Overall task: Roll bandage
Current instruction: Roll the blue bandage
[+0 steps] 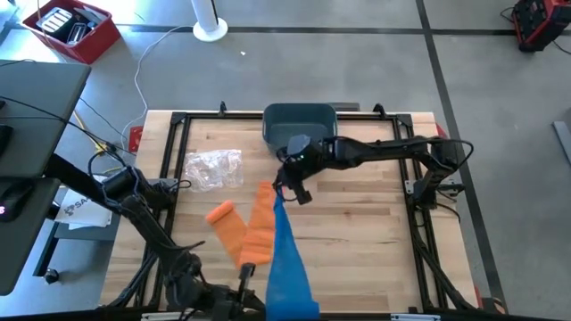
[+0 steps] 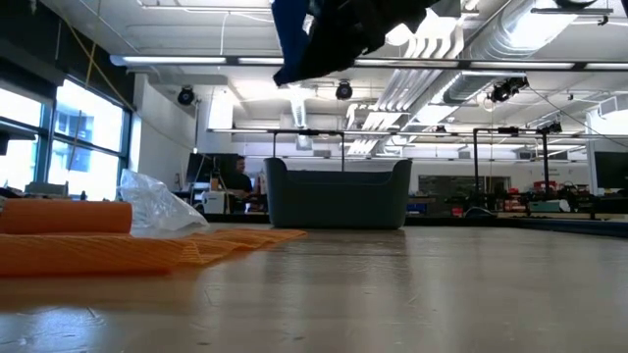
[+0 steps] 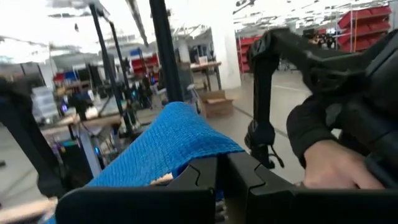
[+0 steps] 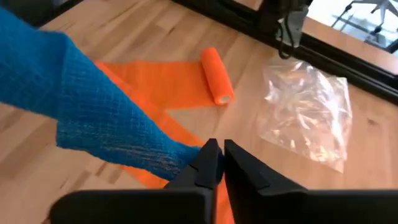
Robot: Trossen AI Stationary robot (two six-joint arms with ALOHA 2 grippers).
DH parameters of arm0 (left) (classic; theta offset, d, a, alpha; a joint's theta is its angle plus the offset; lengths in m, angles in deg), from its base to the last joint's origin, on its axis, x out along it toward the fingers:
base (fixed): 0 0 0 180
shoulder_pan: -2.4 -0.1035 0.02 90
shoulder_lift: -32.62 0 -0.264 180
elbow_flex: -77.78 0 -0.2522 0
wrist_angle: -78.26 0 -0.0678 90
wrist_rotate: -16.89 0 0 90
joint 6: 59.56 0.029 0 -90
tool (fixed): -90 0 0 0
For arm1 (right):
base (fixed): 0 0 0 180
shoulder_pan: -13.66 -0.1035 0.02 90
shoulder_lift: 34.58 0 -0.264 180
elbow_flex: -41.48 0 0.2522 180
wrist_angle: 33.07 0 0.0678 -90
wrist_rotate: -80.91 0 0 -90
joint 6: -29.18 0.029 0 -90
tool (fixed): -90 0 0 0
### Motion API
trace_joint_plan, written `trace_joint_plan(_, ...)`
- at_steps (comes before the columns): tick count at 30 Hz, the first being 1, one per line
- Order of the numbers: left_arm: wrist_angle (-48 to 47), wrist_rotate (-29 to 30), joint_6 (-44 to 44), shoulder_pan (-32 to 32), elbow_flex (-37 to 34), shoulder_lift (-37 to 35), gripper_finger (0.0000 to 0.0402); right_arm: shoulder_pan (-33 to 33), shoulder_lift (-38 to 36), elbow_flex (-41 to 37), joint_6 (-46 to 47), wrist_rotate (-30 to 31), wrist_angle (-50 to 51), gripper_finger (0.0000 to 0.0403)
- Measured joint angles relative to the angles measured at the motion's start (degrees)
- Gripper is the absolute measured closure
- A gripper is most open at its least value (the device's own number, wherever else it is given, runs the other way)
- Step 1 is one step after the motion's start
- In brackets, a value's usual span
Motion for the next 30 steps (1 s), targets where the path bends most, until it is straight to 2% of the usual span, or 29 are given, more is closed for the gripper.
trace_joint_plan(6, 0.0, 0.3, -2.6, 0.0, 0.0, 1.7, 0.0401, -0.6, 3.1, 0.0, 4.8, -0.6, 0.7, 0.0287)
trace_joint_plan(10, 0.2, 0.7, -2.6, 0.5, 0.0, 1.8, 0.0401, -0.6, 3.9, 0.0, -0.3, 1.8, 4.3, 0.0236)
trace_joint_plan(13, 0.3, 2.1, -1.7, 1.1, 0.0, 1.8, 0.0401, -0.6, 2.9, 0.0, -0.9, 5.5, 8.2, 0.0224)
trace_joint_plan(18, 0.3, 8.1, 0.6, 1.9, 0.0, 1.8, 0.0401, -0.6, -1.7, -0.8, -0.6, 6.4, 20.1, 0.0222)
trace_joint_plan(20, 0.7, 12.4, 1.9, 2.0, 0.0, 1.8, 0.0401, -0.6, -4.4, -4.3, -1.6, 5.6, 21.7, 0.0222)
trace_joint_plan(23, 1.6, 17.2, 5.4, 1.1, 0.0, 1.8, 0.0401, -0.6, -10.2, -13.7, -2.4, 5.1, 19.6, 0.0222)
trace_joint_plan(25, 1.5, 19.6, 7.9, -0.5, 0.0, 1.8, 0.0401, -0.6, -15.0, -20.2, -1.1, 9.5, 17.4, 0.0222)
trace_joint_plan(28, -0.2, 26.2, 10.9, -4.3, -0.7, 1.7, 0.0401, -0.5, -22.4, -28.7, 1.2, 21.0, 16.7, 0.0222)
trace_joint_plan(30, -1.6, 30.5, 12.2, -6.9, -1.9, 1.4, 0.0401, -0.6, -27.1, -32.9, 3.6, 24.8, 16.4, 0.0222)
